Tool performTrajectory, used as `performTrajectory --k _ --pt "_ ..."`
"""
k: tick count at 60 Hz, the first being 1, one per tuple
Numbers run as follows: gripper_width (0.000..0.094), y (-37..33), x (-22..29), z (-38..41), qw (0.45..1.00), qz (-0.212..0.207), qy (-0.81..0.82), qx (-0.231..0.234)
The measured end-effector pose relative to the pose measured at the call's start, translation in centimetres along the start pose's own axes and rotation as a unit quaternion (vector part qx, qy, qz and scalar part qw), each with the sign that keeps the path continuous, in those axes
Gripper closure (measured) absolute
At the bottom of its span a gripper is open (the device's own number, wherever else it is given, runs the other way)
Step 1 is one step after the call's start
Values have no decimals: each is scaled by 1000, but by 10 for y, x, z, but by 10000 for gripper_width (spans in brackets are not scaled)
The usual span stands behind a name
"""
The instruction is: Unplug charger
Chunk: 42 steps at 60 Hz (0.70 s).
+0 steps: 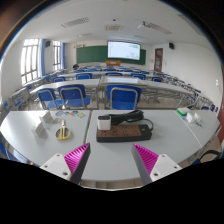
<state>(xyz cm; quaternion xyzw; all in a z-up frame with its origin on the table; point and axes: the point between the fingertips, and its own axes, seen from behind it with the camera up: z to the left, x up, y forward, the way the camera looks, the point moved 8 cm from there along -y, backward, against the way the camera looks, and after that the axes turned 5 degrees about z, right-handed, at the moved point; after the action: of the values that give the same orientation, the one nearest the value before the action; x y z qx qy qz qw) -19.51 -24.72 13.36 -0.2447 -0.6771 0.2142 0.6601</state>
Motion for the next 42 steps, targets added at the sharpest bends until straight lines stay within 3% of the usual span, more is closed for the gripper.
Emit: performTrajectory --k 16,23,26,42 --pt "140 136 55 36 1000 -13 -9 -7" --pt "321 179 60 36 1000 -4 -6 -20" --pt "500 182 60 28 1000 -2 -8 -22" --pt "713 187 65 32 1000 12 -5 6"
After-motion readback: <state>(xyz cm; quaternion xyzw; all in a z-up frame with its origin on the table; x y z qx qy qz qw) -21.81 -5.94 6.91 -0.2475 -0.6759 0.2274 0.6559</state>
